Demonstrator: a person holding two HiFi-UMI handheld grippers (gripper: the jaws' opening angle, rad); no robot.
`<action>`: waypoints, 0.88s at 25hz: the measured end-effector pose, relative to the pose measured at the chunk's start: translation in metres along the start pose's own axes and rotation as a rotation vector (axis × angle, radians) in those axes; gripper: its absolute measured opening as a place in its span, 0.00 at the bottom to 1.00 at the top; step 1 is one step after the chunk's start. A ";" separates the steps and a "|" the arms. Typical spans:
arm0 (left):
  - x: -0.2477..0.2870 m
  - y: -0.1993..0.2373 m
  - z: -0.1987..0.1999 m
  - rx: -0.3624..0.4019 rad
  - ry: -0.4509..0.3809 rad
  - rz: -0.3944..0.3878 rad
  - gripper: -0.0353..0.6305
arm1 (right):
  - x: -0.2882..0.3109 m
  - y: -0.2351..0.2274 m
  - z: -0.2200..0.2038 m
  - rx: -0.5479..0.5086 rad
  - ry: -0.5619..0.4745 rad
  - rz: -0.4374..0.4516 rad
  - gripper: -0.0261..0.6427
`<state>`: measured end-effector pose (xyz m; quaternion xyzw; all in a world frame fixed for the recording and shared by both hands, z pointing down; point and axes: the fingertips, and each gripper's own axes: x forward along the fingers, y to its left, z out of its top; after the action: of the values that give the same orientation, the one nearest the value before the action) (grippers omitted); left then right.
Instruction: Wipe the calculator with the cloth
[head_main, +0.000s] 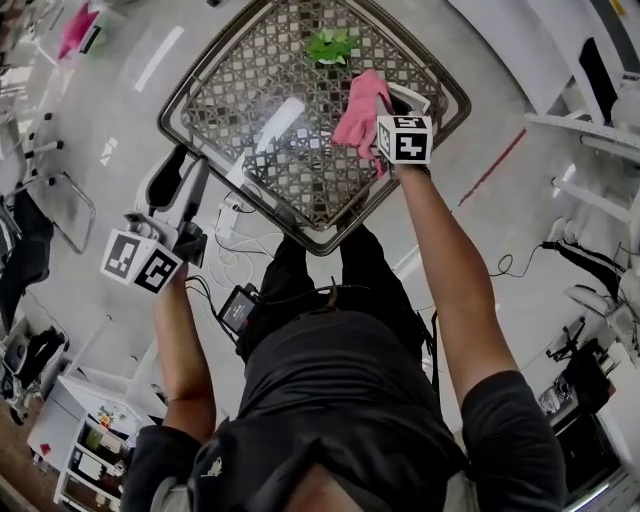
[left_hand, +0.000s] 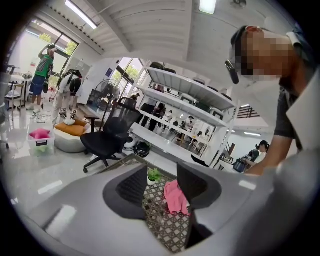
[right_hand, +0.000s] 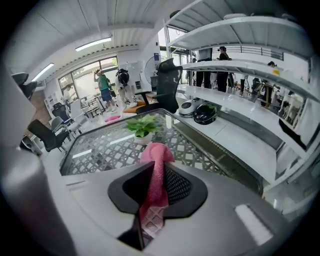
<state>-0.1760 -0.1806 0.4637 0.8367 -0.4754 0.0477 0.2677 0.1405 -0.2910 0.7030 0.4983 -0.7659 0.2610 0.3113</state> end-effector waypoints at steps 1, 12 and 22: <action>0.004 -0.002 -0.001 0.000 0.003 -0.003 0.39 | 0.001 -0.008 -0.002 -0.004 0.009 -0.017 0.11; 0.032 -0.025 -0.002 0.008 0.031 -0.037 0.38 | -0.021 -0.084 -0.031 0.057 0.042 -0.166 0.11; 0.057 -0.041 -0.006 0.014 0.047 -0.066 0.38 | -0.051 -0.121 -0.074 0.088 0.078 -0.218 0.11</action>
<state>-0.1104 -0.2049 0.4717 0.8524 -0.4410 0.0616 0.2743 0.2839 -0.2520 0.7264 0.5815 -0.6823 0.2781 0.3450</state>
